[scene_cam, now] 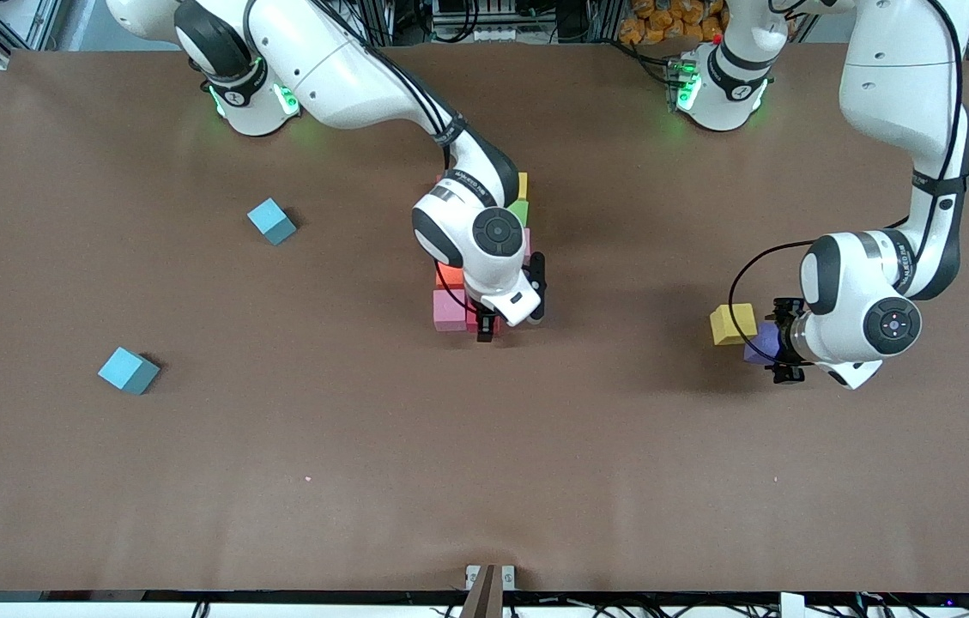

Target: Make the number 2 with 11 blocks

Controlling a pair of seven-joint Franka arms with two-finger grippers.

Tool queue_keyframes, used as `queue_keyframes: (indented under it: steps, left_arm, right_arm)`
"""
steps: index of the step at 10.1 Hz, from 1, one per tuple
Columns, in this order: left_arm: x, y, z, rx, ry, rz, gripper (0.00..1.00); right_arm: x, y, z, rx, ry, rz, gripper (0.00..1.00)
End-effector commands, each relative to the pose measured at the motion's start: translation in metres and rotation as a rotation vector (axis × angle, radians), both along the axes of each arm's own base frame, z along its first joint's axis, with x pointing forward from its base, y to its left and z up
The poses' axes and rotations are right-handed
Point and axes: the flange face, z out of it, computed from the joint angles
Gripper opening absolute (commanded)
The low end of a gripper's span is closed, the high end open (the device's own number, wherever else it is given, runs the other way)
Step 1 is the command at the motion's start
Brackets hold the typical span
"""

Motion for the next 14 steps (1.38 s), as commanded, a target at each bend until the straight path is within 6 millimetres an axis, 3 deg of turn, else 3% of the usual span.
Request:
queue_keyframes:
  steps: [1,3,6,8,9,10,11,12,14]
  left_arm:
    - [-0.012,0.001,0.001,0.006,-0.02,-0.032,1.0]
    - [-0.015,-0.001,-0.006,0.004,-0.016,-0.035,1.0]
    - [-0.012,0.003,-0.006,0.004,-0.021,-0.025,1.0]
    - [-0.008,-0.001,-0.001,0.002,-0.031,-0.027,0.6]
    - [-0.007,0.002,-0.001,0.002,-0.032,-0.024,0.59]
    - [-0.007,0.002,0.002,0.0,-0.034,-0.035,0.46]
    - [-0.006,0.005,0.005,-0.009,-0.038,-0.06,0.39]
    - [-0.003,0.011,0.012,-0.015,-0.038,-0.06,0.37]
    - [0.009,0.004,0.048,-0.029,0.016,-0.065,0.34]
  right_arm:
    - [0.002,0.004,0.011,0.019,0.008,-0.013,1.0]
    - [-0.003,0.007,0.019,0.01,0.022,-0.008,1.0]
    - [-0.01,0.007,0.054,-0.021,0.043,-0.002,1.0]
    - [0.008,-0.016,0.1,-0.022,0.031,-0.04,1.0]
    - [0.026,-0.038,0.125,-0.014,0.025,-0.078,1.0]
    - [0.046,-0.066,0.15,-0.006,0.012,-0.124,1.0]
    - [0.068,-0.101,0.171,-0.003,0.003,-0.179,1.0]
    - [0.09,-0.141,0.189,-0.011,-0.012,-0.236,1.0]
    - [0.137,-0.228,0.209,-0.001,-0.046,-0.374,1.0]
